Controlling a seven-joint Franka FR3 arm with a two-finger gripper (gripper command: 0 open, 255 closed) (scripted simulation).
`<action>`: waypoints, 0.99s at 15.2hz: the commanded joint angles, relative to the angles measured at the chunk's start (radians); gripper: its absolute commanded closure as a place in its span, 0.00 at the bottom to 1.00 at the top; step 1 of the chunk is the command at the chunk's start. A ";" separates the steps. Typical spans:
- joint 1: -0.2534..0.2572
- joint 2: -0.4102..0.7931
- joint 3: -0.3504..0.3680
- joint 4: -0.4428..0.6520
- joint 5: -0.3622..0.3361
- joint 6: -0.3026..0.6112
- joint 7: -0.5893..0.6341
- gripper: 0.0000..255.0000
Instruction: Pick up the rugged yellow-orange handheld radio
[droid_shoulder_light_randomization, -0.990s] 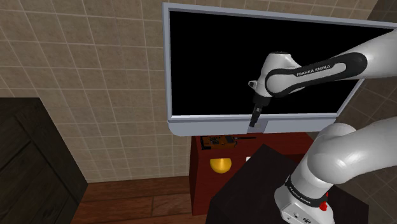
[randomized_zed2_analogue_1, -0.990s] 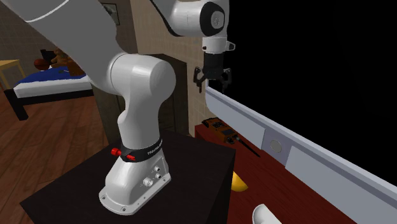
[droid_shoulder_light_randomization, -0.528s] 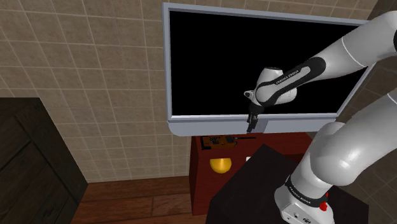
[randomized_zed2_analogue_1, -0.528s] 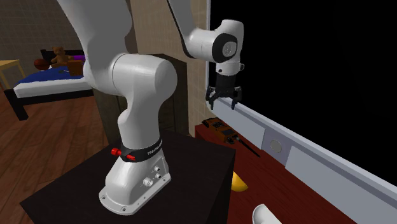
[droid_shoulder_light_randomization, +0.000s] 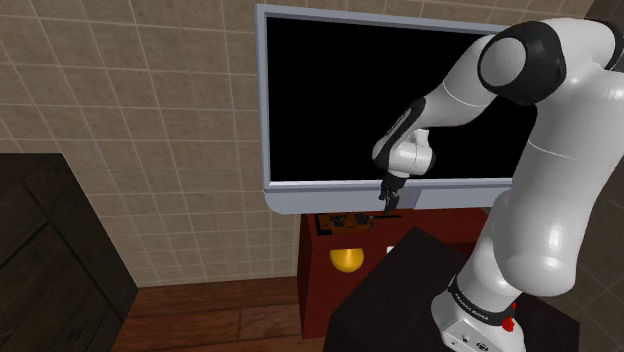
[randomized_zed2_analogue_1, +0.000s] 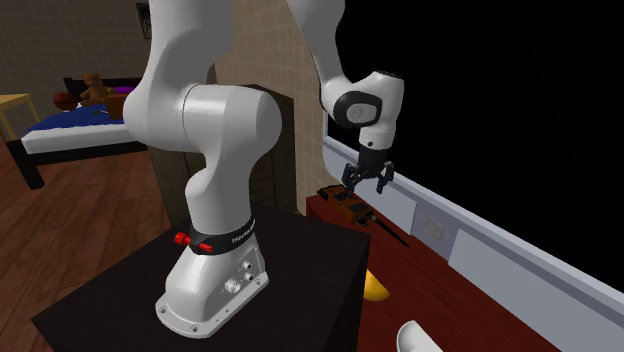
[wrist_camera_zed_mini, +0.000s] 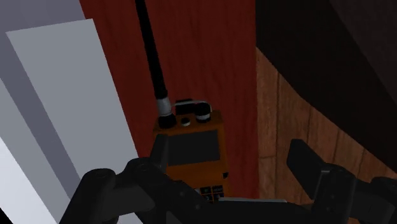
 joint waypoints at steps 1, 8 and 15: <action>-0.082 0.139 0.102 0.077 0.232 0.001 -0.241 0.00; -0.302 0.411 0.316 0.305 0.439 -0.016 -0.559 0.00; -0.381 0.517 0.411 0.364 0.529 0.036 -0.639 0.00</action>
